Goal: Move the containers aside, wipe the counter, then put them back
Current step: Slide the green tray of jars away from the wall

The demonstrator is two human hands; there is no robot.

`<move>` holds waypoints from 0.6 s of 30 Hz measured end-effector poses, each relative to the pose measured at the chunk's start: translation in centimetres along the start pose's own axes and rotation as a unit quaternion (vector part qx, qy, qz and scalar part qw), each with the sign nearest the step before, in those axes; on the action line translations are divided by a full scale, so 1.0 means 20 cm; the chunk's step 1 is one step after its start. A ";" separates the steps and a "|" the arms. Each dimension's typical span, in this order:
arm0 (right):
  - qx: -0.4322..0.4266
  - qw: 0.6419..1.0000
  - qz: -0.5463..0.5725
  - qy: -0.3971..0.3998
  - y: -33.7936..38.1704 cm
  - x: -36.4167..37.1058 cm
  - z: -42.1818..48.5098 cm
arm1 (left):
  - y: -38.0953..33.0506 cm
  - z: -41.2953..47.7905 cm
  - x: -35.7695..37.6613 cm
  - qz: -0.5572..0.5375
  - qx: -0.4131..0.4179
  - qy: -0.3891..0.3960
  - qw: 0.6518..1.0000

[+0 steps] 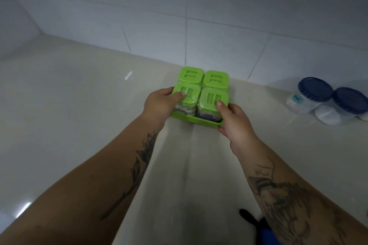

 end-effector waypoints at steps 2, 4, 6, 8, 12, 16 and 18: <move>-0.010 1.000 -0.004 0.004 0.03 0.12 -0.02 | -0.02 0.01 -0.12 0.002 -0.009 -0.010 1.000; -0.010 1.000 -0.006 0.006 0.06 0.21 -0.04 | -0.04 0.03 -0.20 0.000 -0.014 -0.009 1.000; -0.001 1.000 -0.008 0.002 0.06 0.27 -0.04 | -0.03 0.06 -0.24 -0.005 -0.017 -0.003 1.000; 0.009 1.000 -0.015 -0.002 0.04 0.30 -0.03 | 0.00 0.09 -0.27 -0.001 -0.020 0.007 1.000; 0.008 0.999 -0.035 -0.011 -0.01 0.31 -0.02 | 0.07 0.13 -0.28 0.033 0.004 0.034 0.999; 0.014 0.999 -0.038 -0.015 0.01 0.31 0.00 | 0.03 0.15 -0.27 0.122 0.038 0.026 0.991; 0.026 0.999 -0.043 -0.001 0.02 0.30 0.00 | -0.01 0.17 -0.26 0.212 0.044 0.014 0.976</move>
Point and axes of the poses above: each hand's wrist, its own z-axis towards the middle knuckle, its own x-axis out of the palm, y = z × x, the point moved 7 cm from there along z, towards the middle knuckle, and after that the axes turned 14 degrees about -z, right-handed, at the moved point
